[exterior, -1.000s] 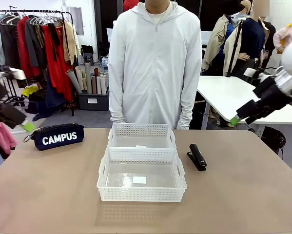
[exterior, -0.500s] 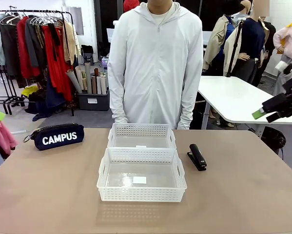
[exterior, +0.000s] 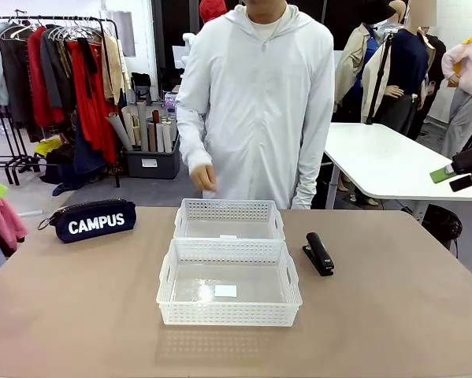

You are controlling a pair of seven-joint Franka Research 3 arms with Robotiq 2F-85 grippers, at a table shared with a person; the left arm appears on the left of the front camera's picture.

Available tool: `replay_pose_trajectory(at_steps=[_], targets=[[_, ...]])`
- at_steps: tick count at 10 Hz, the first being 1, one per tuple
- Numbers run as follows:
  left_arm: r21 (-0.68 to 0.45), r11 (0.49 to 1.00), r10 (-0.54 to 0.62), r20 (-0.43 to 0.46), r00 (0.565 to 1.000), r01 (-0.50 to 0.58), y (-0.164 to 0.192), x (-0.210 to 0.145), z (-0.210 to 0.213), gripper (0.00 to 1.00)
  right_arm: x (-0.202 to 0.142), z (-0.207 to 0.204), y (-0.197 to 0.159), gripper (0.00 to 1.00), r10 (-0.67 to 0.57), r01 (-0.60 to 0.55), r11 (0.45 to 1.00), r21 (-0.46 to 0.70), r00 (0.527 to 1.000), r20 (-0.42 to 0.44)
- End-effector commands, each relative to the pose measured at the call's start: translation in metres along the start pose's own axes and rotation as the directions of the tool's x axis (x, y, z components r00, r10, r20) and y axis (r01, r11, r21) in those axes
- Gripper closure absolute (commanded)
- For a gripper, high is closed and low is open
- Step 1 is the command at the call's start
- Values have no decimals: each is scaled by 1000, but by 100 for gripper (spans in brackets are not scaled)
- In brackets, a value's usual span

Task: Distribute items into two baskets.
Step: Pick up the Pencil pouch that the person points to.

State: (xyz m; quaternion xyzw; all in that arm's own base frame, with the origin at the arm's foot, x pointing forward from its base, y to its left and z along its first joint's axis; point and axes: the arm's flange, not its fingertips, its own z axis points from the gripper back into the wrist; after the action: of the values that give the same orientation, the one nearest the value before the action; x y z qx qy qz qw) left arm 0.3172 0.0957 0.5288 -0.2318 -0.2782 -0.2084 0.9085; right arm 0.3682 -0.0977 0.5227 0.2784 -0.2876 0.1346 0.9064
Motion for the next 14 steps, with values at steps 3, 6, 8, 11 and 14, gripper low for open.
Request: replay_pose_trajectory(at_steps=[3,6,8,11,14], targets=[[-19,999,-29,86,996,31,-4,-16,18,0,-10,2,-4,0,23,-24,999,33,999,30],[8,1000,-7,65,998,7,-5,-10,22,0,-5,2,-2,0,2,-2,1000,2,1000,0],[8,1000,-7,65,998,7,-5,-10,22,0,-5,2,-2,0,2,-2,1000,2,1000,0],[8,1000,-7,65,998,7,-5,-10,22,0,-5,2,-2,0,2,-2,1000,2,1000,0],[8,1000,-7,65,998,7,-5,-10,22,0,-5,2,-2,0,2,-2,1000,2,1000,0]])
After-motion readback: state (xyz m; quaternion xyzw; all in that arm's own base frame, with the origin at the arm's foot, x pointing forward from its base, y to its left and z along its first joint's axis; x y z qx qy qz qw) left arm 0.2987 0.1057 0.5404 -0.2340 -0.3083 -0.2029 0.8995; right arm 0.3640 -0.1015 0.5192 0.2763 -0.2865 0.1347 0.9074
